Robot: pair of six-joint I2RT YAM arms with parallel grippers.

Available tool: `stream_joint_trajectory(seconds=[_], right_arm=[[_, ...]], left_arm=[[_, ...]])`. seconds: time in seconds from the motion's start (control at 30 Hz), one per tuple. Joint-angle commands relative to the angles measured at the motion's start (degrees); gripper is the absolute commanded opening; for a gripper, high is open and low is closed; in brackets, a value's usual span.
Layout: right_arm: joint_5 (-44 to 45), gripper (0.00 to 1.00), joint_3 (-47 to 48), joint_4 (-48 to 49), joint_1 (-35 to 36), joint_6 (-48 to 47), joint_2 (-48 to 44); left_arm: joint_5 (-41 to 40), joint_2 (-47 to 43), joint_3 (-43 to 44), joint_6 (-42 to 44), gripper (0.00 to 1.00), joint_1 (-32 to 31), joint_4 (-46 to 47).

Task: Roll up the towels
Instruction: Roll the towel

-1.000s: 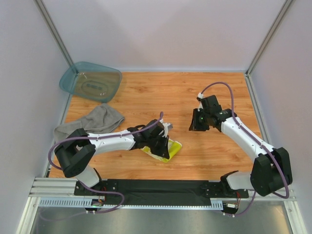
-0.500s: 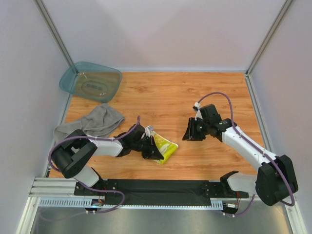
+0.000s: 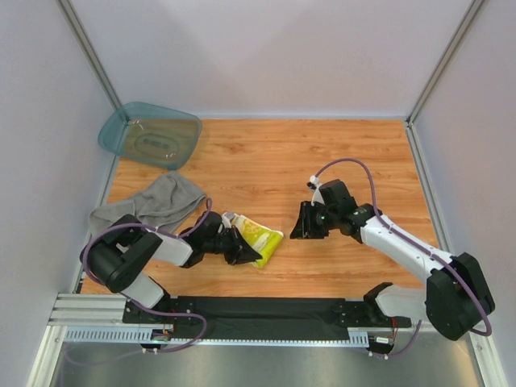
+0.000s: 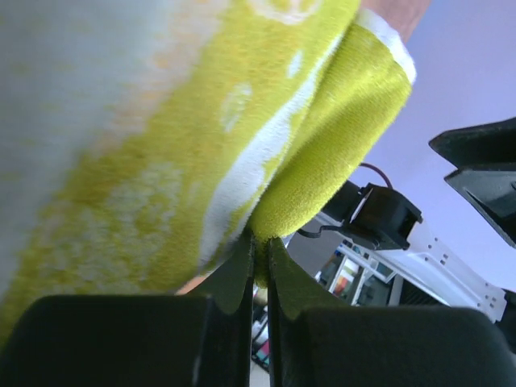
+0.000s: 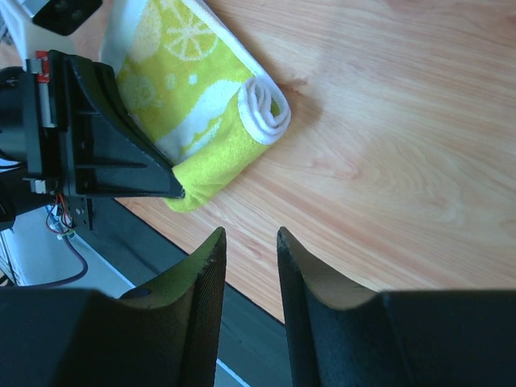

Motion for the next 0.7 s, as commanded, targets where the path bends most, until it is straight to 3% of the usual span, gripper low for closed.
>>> stream_joint_trajectory(seconds=[0.0, 0.17, 0.33, 0.67], right_arm=[[-1.2, 0.34, -1.7, 7.2, 1.2, 1.9, 1.0], [-2.9, 0.35, -2.7, 12.7, 2.4, 2.8, 4.8], [-3.2, 0.44, -2.6, 17.9, 4.6, 2.8, 10.2], [-2.6, 0.48, -1.4, 25.7, 5.9, 2.6, 19.2]], left_arm=[[0.9, 1.8, -2.0, -3.7, 0.00, 2.1, 5.9], [3.3, 6.0, -5.5, -6.4, 0.00, 5.2, 13.4], [6.4, 12.4, -6.7, -8.2, 0.00, 7.8, 20.8], [7.5, 13.2, -6.5, -7.5, 0.00, 9.4, 19.4]])
